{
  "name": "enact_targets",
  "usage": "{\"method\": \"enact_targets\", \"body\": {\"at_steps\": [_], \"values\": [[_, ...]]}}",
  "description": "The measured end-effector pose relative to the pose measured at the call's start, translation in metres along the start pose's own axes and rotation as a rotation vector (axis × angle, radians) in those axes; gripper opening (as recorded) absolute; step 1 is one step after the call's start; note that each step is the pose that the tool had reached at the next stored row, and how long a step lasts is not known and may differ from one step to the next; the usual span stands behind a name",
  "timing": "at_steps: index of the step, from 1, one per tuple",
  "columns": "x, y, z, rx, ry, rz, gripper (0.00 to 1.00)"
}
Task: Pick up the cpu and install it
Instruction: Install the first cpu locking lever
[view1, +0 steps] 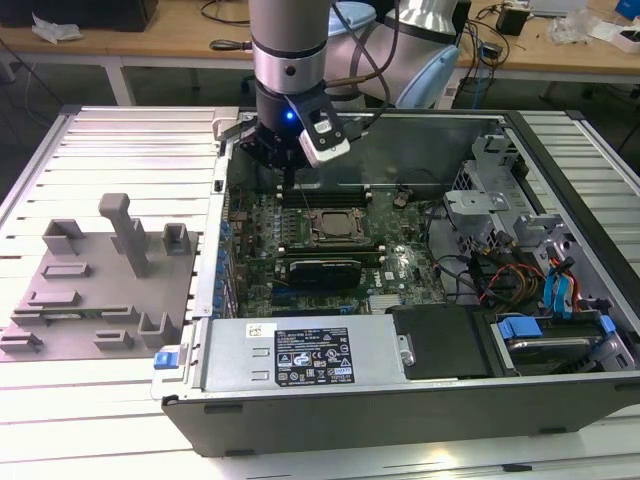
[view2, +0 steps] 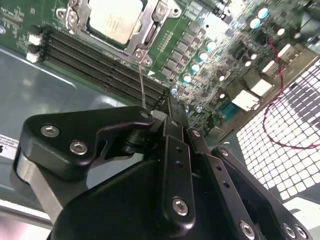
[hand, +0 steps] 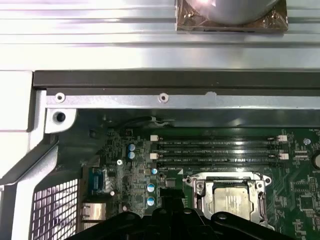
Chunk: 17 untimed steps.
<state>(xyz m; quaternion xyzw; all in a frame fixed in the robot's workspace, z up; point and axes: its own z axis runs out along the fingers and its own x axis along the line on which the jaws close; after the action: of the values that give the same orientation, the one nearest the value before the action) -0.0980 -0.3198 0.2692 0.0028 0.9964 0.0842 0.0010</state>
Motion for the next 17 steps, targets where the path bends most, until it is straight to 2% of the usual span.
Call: {"method": "enact_targets", "body": {"at_steps": [2, 3, 4, 7, 9, 11, 17], "values": [[0.0004, -0.0002, 0.0010, -0.0150, 0.0000, 0.000, 0.11], [0.0009, -0.0004, 0.0020, -0.0269, 0.0001, 0.000, 0.11], [0.0013, -0.0006, 0.0030, -0.0341, 0.0001, 0.000, 0.11], [0.0013, -0.0017, 0.0078, -0.0530, 0.0003, 0.000, 0.11], [0.0006, -0.0020, 0.0094, -0.0584, 0.0005, 0.000, 0.11], [-0.0077, -0.0028, 0.0112, -0.0633, 0.0139, 0.002, 0.11], [-0.0290, -0.0054, 0.0126, -0.0639, 0.0497, 0.010, 0.11]]}}
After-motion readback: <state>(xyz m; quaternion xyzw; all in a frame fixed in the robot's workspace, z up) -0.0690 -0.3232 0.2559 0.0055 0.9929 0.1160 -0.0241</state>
